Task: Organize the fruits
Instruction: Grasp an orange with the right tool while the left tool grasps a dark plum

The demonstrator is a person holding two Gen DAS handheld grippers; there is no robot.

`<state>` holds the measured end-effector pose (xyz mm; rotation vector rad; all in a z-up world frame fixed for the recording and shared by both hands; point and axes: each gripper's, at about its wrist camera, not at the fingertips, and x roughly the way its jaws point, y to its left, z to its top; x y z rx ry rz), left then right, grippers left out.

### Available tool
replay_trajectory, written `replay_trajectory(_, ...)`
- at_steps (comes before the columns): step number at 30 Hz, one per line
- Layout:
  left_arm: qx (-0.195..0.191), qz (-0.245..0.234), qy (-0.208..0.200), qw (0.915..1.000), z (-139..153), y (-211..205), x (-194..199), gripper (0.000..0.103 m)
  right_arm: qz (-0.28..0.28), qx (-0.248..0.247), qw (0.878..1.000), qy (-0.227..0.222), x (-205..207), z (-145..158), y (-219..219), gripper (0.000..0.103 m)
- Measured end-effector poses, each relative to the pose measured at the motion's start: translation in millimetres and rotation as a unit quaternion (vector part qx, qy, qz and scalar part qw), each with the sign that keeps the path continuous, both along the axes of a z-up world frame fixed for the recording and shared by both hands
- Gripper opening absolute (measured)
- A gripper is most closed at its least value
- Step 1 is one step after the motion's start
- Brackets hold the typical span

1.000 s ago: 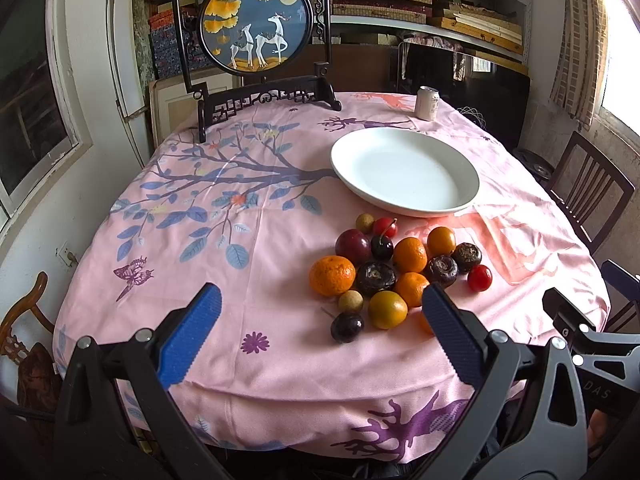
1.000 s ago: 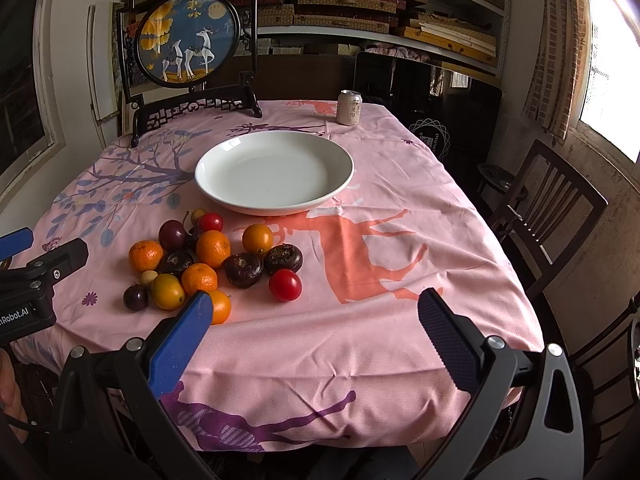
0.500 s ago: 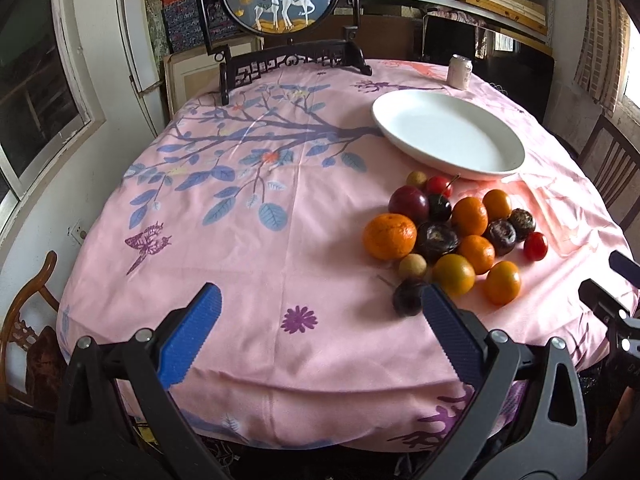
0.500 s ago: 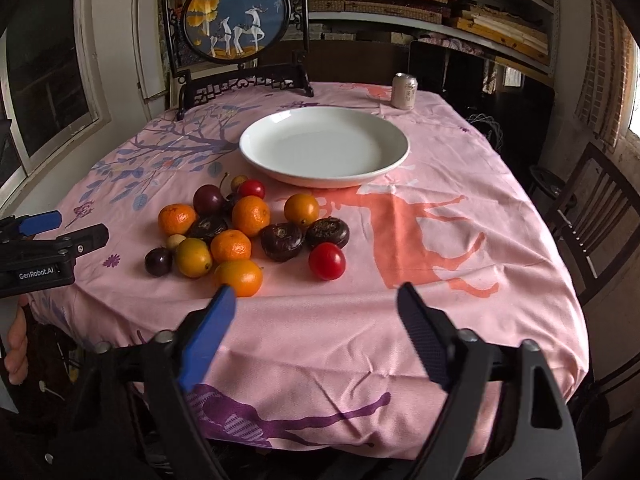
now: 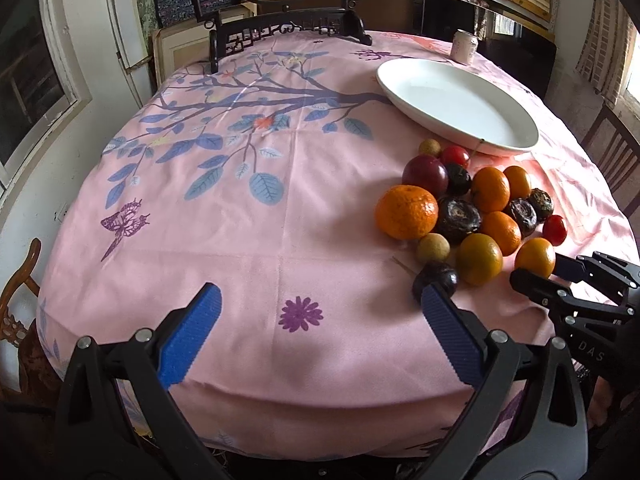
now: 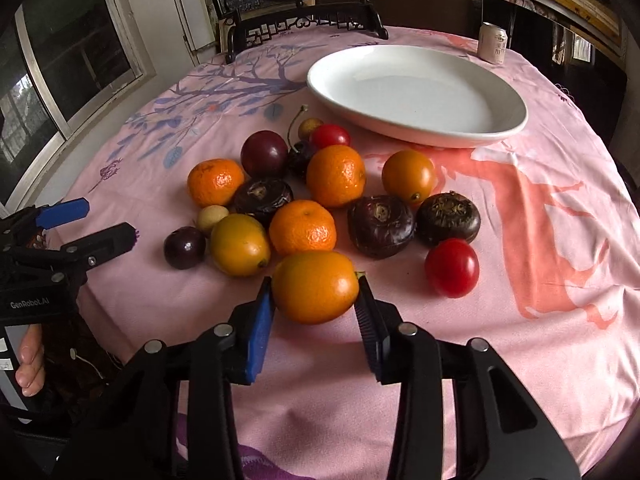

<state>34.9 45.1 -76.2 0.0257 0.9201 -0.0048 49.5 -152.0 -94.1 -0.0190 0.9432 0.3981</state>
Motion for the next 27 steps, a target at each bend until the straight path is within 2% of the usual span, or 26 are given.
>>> replay_trajectory(3, -0.008, -0.037, 0.007, 0.9993, -4, -16, 0, 0.101, -0.02, -0.01, 1.0, -0.016, -9, 10, -15, 0.041)
replay_trajectory(7, -0.014, -0.056, 0.009, 0.9983, -12, -33, 9, 0.098, -0.043, -0.018, 0.999, -0.019, -15, 13, -33, 0.041)
replay_trajectory(8, -0.018, -0.059, 0.011, 0.998, -15, -36, 12, 0.089, -0.043, -0.015, 0.999, -0.018, -16, 13, -35, 0.041)
replay_trajectory(9, -0.021, -0.062, 0.017, 0.9977, -17, -39, 15, 0.075, -0.044, -0.013, 0.999, -0.018, -17, 13, -38, 0.041)
replay_trajectory(11, -0.033, -0.07, 0.029, 0.9966, -21, -43, 20, 0.065, -0.046, -0.011, 0.999, -0.02, -18, 13, -41, 0.041)
replay_trajectory(13, -0.031, -0.07, 0.032, 0.9965, -23, -47, 22, 0.064, -0.047, -0.005, 0.999, -0.018, -18, 12, -42, 0.041)
replay_trajectory(14, -0.03, -0.07, 0.03, 0.9966, -24, -48, 22, 0.056, -0.049, -0.003, 0.999, -0.018, -18, 12, -43, 0.041)
replay_trajectory(15, -0.032, -0.069, 0.03, 0.9966, -24, -48, 24, 0.037, -0.049, -0.002, 0.999, -0.016, -18, 11, -44, 0.041)
replay_trajectory(16, -0.036, -0.069, 0.03, 0.9965, -23, -47, 24, 0.029, -0.051, 0.0, 0.999, -0.016, -18, 11, -45, 0.041)
replay_trajectory(22, -0.041, -0.069, 0.001, 0.9967, -6, -43, 18, 0.03, -0.053, 0.005, 0.998, -0.017, -18, 13, -46, 0.041)
replay_trajectory(27, -0.038, -0.081, -0.022, 0.9957, 21, -45, 20, 0.03, -0.05, 0.02, 0.998, -0.017, -12, 18, -50, 0.041)
